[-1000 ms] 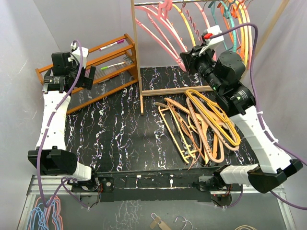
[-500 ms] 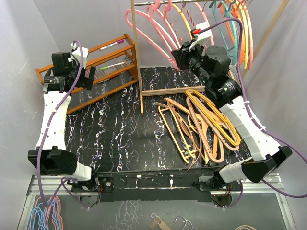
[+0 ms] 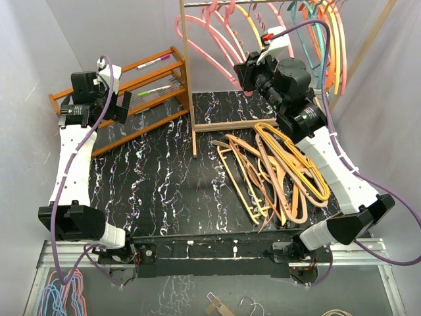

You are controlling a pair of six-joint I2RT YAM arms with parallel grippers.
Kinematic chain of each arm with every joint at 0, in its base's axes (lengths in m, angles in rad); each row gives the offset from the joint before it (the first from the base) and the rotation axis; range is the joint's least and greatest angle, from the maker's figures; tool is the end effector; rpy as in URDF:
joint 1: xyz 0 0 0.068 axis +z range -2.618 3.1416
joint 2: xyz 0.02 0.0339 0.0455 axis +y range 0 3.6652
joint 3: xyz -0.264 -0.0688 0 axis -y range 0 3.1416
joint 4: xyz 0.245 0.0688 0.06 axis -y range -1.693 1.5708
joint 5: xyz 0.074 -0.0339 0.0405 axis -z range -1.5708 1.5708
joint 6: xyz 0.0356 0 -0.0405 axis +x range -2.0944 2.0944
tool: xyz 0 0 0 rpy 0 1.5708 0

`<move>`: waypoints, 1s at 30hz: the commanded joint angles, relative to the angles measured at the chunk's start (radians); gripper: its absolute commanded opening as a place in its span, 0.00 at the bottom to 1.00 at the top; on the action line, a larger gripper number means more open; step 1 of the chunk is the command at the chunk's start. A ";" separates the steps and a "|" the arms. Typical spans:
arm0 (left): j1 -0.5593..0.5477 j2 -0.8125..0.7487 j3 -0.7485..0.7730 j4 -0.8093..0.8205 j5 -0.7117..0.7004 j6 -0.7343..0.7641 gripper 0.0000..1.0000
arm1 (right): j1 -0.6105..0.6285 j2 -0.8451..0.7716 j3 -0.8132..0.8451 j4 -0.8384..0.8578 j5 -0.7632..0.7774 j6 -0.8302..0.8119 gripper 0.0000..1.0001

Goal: Organize the hangers
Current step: Move the hanger to the clothesline.

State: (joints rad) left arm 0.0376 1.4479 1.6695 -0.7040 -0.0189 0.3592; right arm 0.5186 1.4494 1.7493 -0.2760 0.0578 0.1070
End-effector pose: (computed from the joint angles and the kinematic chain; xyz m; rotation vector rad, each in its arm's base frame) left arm 0.3103 0.0123 0.4370 0.3187 2.0389 0.2653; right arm 0.2736 0.1538 0.5079 -0.2742 1.5401 0.4498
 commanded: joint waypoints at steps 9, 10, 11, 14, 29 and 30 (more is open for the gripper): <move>0.008 -0.017 0.010 -0.003 -0.005 0.004 0.97 | -0.007 -0.070 -0.078 0.062 0.141 0.001 0.08; 0.008 -0.017 0.009 -0.003 -0.006 0.004 0.97 | -0.013 -0.082 -0.097 0.067 0.152 0.000 0.08; 0.007 -0.018 0.009 -0.003 -0.006 0.005 0.97 | -0.020 -0.094 -0.115 0.071 0.157 0.002 0.08; 0.007 -0.018 0.006 -0.001 -0.006 0.005 0.97 | -0.047 -0.126 -0.154 0.072 0.170 0.002 0.08; 0.007 -0.024 -0.004 0.000 -0.004 0.005 0.97 | -0.343 -0.200 -0.247 0.056 0.044 0.071 0.08; 0.007 -0.023 -0.002 0.000 -0.003 0.006 0.97 | -0.359 -0.203 -0.246 0.052 0.042 0.072 0.08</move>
State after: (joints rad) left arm 0.0376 1.4479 1.6688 -0.7044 -0.0189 0.3637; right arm 0.2306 1.2858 1.5066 -0.2424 0.0910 0.1486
